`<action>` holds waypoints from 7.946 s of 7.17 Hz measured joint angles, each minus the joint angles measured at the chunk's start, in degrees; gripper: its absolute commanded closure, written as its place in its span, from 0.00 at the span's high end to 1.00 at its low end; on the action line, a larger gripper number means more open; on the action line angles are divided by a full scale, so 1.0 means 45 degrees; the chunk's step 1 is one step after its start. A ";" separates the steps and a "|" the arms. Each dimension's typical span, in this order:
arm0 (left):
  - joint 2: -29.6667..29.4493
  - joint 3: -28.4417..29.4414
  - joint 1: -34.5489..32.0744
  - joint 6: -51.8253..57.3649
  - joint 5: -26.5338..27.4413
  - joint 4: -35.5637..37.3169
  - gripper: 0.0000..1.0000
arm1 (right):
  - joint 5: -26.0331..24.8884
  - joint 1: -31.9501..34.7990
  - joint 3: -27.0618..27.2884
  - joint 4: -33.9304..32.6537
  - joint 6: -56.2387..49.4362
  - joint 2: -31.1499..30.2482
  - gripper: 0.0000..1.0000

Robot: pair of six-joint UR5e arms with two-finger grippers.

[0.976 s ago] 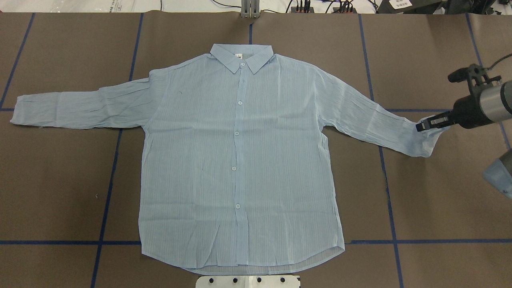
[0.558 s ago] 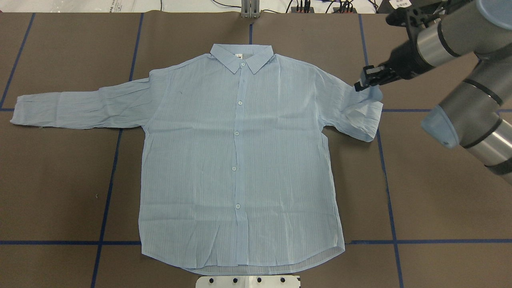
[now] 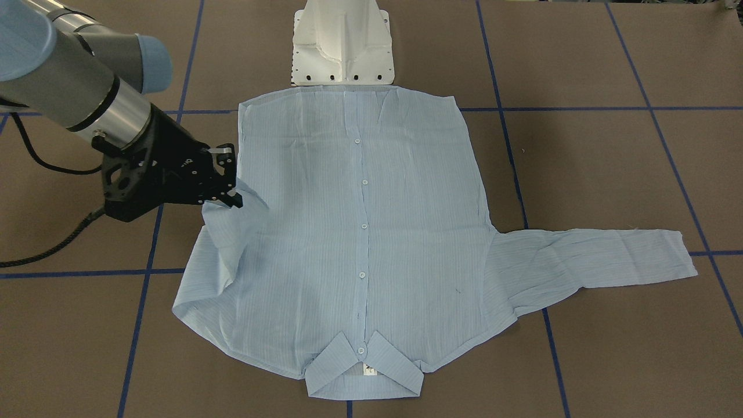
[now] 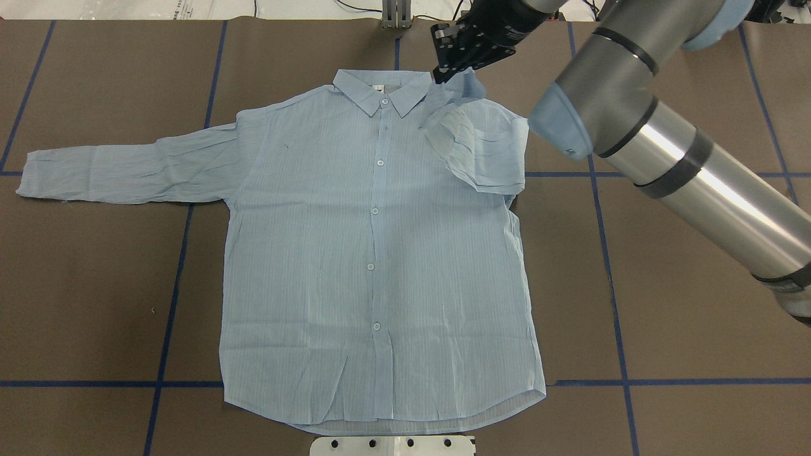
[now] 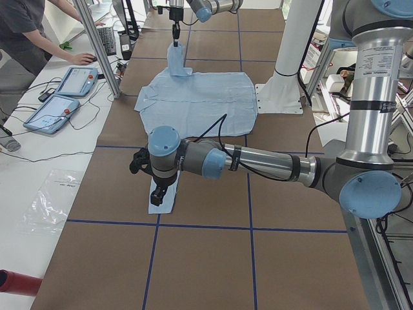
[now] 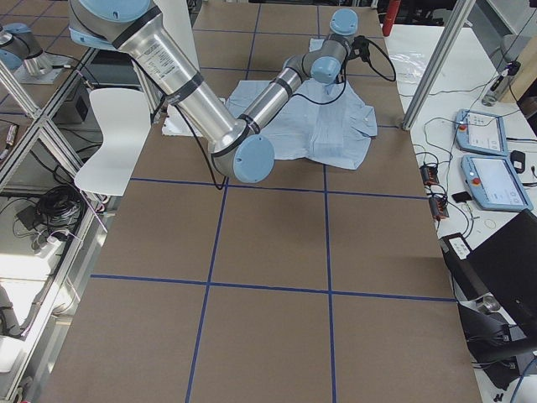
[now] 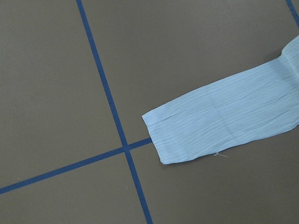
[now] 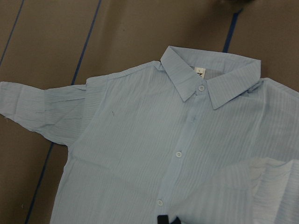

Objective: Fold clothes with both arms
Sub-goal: 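Carry the sleeve with the right gripper across the shirt toward the collar, then lay the sleeve down across the chest and open the right gripper, then grasp the cuff of the other sleeve with the left gripper, then fold the sleeve with the left gripper across the chest while the right gripper withdraws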

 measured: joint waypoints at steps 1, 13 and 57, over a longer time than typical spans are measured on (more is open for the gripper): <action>0.0000 0.0045 -0.0001 -0.0007 0.0004 -0.0007 1.00 | -0.0554 -0.0605 -0.0660 0.0019 0.0005 0.0753 0.00; 0.0063 0.0542 0.0008 -0.0095 -0.0017 -0.0312 1.00 | -0.7896 -0.4838 -0.8642 0.5188 0.1076 0.5297 0.99; -0.0472 0.5722 0.5742 -1.3860 0.4928 -1.0296 0.03 | -0.4430 -0.1762 0.3316 -0.7937 -0.2102 -0.0714 1.00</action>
